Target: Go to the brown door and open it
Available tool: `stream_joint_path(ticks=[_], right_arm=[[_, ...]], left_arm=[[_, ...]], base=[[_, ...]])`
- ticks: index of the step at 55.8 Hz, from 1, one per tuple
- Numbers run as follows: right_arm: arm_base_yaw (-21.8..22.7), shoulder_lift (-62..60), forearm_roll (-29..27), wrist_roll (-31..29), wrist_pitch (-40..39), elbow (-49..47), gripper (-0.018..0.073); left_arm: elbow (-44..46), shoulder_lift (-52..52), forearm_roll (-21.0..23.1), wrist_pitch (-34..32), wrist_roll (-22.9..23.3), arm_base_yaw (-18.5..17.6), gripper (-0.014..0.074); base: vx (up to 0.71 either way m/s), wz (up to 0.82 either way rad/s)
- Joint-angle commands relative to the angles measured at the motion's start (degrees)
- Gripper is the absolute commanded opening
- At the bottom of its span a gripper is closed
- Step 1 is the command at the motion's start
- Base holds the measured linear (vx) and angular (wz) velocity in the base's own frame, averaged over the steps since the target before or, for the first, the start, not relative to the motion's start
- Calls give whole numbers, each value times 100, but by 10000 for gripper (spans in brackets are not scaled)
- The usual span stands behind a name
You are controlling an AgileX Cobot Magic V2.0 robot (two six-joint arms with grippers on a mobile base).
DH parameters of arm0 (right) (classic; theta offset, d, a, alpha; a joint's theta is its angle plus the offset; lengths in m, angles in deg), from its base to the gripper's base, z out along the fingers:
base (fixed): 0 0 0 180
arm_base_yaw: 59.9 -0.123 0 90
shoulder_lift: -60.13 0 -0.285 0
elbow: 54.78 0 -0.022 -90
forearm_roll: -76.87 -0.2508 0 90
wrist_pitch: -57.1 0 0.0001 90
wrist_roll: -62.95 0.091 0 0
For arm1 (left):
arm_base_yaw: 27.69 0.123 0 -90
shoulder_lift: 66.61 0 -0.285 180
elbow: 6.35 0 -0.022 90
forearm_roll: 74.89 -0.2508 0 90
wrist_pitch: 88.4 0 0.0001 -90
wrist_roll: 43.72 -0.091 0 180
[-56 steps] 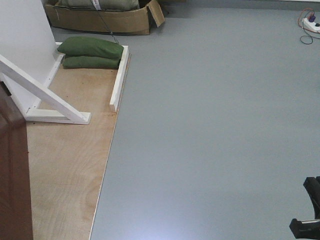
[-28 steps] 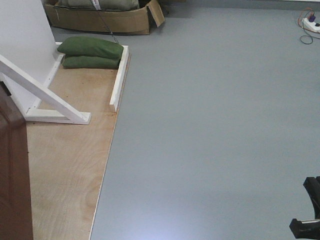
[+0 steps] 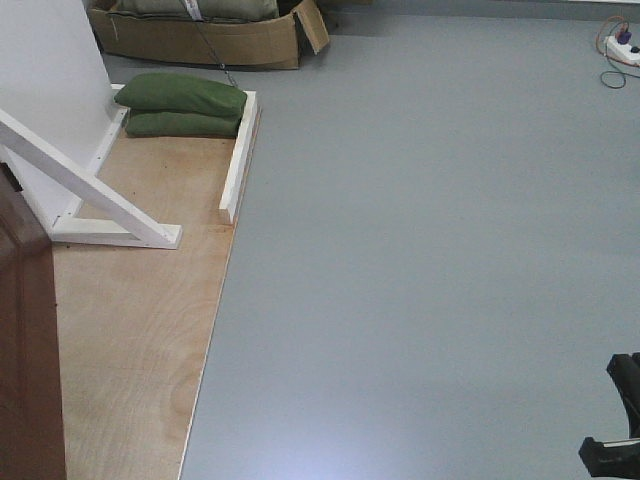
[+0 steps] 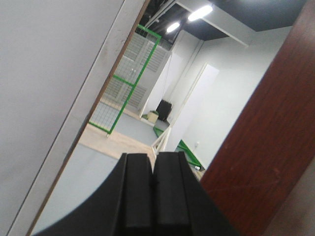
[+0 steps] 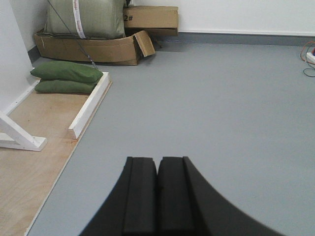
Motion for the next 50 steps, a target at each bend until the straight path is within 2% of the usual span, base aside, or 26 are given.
stream_joint_path(ticks=[1, 8, 21, 34, 50], right_arm=[[-8, -32, 21, -45, -467, 19, 0], [-8, -32, 21, -45, -467, 19, 0], [-8, -32, 21, -45, -458, 19, 0], [-8, -32, 21, -45, -458, 19, 0], [-8, -32, 21, -45, -441, 19, 0]], left_arm=[[346, 125, -153, -426, 55, 11, -3], [379, 208, -80, -226, 55, 11, -3], [379, 208, -74, 958, 55, 11, -3], [379, 137, -79, 1630, 61, 11, -3], [379, -72, -132, 2578, 298, -7, -3]], base=[[0, 0], [0, 0], [0, 0], [0, 0], [0, 0]])
